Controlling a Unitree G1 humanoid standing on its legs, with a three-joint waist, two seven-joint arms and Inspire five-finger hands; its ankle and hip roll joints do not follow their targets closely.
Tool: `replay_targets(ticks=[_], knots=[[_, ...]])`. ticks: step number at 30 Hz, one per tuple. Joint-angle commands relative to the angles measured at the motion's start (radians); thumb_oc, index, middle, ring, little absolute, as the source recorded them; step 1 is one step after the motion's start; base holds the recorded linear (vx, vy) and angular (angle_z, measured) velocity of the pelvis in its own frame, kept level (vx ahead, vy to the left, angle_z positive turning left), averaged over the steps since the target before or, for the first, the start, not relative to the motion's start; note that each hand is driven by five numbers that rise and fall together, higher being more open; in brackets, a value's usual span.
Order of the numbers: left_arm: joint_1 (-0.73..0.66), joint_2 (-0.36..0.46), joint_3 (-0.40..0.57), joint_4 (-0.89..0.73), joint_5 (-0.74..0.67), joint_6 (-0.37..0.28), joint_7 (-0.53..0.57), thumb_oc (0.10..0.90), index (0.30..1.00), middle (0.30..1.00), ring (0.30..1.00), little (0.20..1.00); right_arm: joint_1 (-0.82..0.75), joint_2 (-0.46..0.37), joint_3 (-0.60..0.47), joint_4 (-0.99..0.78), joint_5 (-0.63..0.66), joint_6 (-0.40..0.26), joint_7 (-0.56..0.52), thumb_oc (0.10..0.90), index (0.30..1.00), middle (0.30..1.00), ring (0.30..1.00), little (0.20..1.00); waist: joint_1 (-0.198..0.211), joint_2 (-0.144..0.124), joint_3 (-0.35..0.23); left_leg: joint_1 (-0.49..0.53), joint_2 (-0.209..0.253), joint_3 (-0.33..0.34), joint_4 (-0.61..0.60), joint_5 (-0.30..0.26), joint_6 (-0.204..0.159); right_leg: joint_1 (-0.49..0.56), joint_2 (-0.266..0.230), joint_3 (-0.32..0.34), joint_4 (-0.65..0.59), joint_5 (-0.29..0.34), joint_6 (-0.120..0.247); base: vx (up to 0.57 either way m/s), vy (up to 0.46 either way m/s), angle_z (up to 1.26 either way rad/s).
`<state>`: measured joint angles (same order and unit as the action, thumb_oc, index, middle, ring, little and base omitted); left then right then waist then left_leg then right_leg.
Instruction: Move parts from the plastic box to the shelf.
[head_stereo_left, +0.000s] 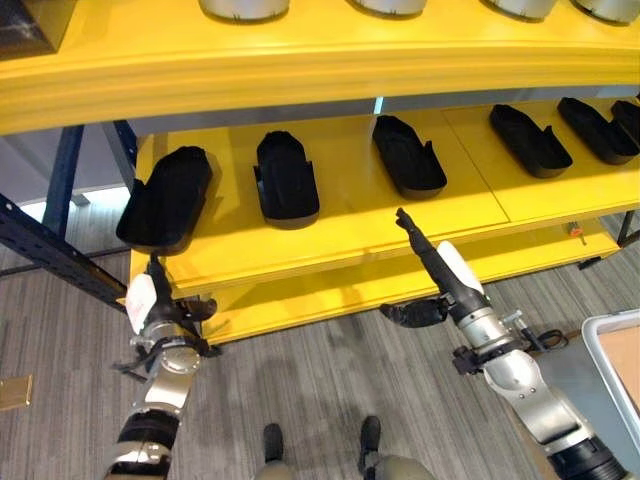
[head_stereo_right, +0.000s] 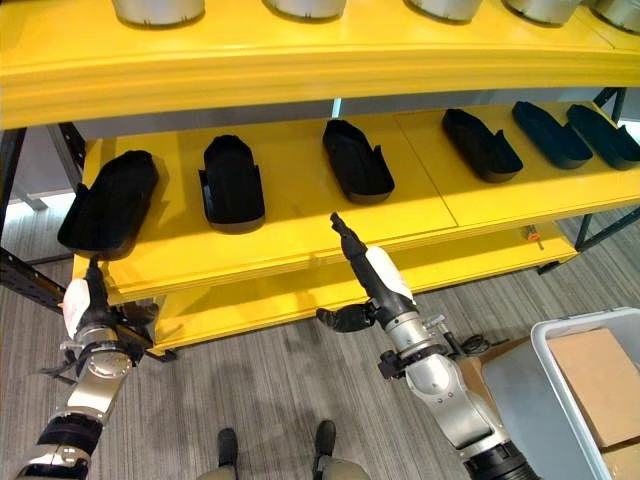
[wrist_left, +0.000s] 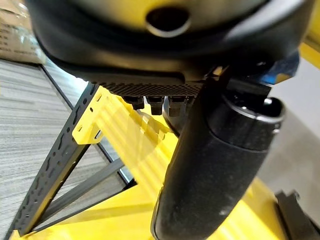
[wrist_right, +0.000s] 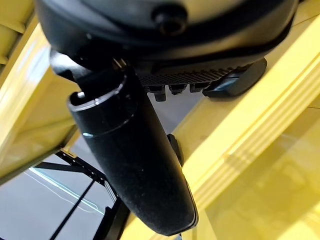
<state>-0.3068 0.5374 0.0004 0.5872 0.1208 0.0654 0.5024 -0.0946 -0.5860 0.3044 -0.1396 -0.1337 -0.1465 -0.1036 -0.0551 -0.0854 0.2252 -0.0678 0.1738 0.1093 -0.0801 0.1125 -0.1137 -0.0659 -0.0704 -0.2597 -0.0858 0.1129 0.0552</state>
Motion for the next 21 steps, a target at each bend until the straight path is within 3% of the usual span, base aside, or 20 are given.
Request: replay_targets(ticks=[1,21], knots=[[-0.172,0.098,0.011,0.055,-0.025,-0.04,0.041,0.9,1.0,1.0,1.0,1.0,-0.113,-0.015,-0.021,-0.075,0.055,-0.087,-0.064,0.9,1.0,1.0,1.0,1.0,-0.004,-0.014,0.002,0.121,0.058,-0.032,-0.007,-0.083,-0.015,-0.052,-0.121,0.015,0.086,0.014,0.113,0.0,0.006,-0.06],[-0.232,0.115,-0.025,0.106,-0.024,-0.029,0.048,0.9,1.0,1.0,1.0,1.0,-0.112,-0.022,0.002,-0.082,0.069,-0.096,-0.063,0.9,1.0,1.0,1.0,1.0,-0.011,-0.037,0.017,0.125,0.061,-0.024,-0.004,-0.087,-0.015,-0.071,-0.113,0.032,0.099,0.006,0.11,0.0,0.002,-0.01]])
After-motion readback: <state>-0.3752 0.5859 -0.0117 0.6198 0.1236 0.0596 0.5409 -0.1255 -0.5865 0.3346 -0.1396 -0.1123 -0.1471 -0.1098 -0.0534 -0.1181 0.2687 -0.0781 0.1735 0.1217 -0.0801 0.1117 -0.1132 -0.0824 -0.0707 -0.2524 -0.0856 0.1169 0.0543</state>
